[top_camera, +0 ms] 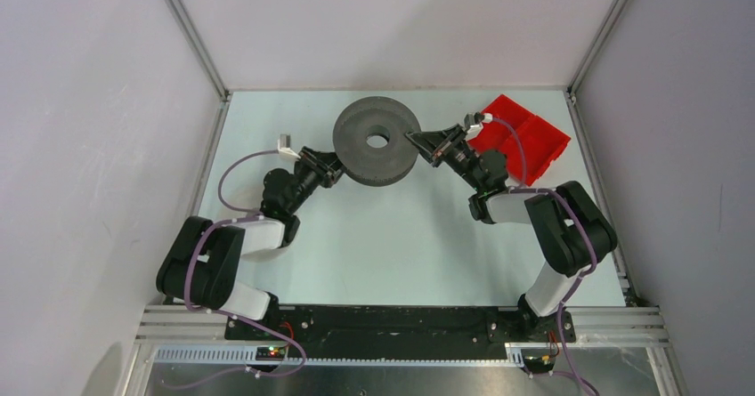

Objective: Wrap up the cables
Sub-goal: Place the cable reel at the center of the board.

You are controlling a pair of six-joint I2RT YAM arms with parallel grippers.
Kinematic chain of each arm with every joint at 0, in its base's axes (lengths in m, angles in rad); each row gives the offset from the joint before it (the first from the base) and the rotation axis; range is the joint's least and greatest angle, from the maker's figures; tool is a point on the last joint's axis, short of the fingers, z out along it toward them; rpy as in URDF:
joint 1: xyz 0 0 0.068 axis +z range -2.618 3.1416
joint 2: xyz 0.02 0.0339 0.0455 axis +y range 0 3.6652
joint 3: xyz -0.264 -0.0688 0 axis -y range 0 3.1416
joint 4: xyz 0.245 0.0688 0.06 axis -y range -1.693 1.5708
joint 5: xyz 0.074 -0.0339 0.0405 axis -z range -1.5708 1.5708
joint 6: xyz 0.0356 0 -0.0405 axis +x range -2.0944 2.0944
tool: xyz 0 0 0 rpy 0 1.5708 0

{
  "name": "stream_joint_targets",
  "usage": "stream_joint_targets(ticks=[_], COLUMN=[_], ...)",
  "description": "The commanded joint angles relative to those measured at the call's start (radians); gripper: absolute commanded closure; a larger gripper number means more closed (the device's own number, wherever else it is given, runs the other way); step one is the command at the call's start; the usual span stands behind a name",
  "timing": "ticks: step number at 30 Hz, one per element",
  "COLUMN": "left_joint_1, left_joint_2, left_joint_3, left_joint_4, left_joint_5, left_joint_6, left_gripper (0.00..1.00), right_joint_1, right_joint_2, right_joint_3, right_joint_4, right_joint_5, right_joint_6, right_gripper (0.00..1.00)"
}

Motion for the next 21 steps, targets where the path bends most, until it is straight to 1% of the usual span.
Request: stream_joint_targets(ticks=[1,10,21], left_joint_1=[-0.002,-0.003,0.001], left_joint_2=[-0.029,-0.057,-0.089], left_joint_3=[-0.013,-0.038,-0.059], left_joint_4=[0.079,0.079,0.079], left_joint_5=[0.021,0.018,0.004], left_joint_6=[0.003,0.006,0.009], left_gripper=[0.69,0.67,0.66], right_joint_1=[-0.018,-0.033,-0.057], right_joint_2=[0.006,0.01,0.028], right_joint_3=[0.041,0.041,0.041], right_joint_4=[0.093,0.1,0.106], right_joint_5=[0.054,0.056,0.048], right_joint_6=[-0.006,0.004,0.005], right_gripper=[1.0,1.0,1.0])
